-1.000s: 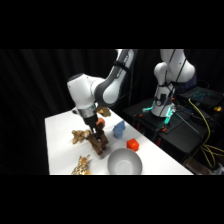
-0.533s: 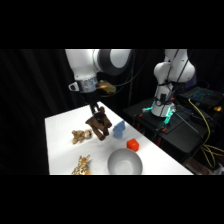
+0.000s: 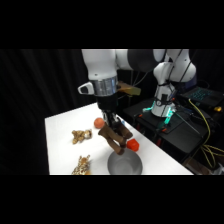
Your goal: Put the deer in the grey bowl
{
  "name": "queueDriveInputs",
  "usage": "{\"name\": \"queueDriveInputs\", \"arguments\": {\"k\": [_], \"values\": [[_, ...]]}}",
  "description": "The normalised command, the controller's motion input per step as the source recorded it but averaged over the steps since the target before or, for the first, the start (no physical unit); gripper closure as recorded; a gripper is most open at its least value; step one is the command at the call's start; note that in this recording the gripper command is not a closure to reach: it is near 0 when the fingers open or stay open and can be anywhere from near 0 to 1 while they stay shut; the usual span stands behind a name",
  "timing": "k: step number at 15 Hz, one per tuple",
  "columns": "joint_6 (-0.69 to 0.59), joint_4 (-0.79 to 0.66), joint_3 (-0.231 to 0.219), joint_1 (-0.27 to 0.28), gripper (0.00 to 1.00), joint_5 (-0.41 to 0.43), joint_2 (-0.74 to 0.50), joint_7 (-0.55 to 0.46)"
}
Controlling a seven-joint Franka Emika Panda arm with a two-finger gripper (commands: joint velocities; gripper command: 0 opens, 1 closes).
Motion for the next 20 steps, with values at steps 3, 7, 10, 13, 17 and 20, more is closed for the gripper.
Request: {"name": "queueDriveInputs", "arguments": {"k": [3, 7, 10, 13, 17, 20], "values": [[0.30, 0.20, 0.044, 0.105, 0.58, -0.165, 0.29, 0.10], [0.28, 0.30, -0.024, 0.068, 0.58, -0.157, 0.49, 0.06], [0.02, 0.38, -0.070, 0.083, 0.58, -0.071, 0.51, 0.05], [-0.17, 0.37, -0.076, 0.075, 0.58, -0.003, 0.36, 0.03], [-0.32, 0.26, -0.055, 0.065, 0.00, 0.037, 0.04, 0.00], [-0.35, 0.09, -0.030, 0.059, 0.00, 0.042, -0.15, -0.01]]}}
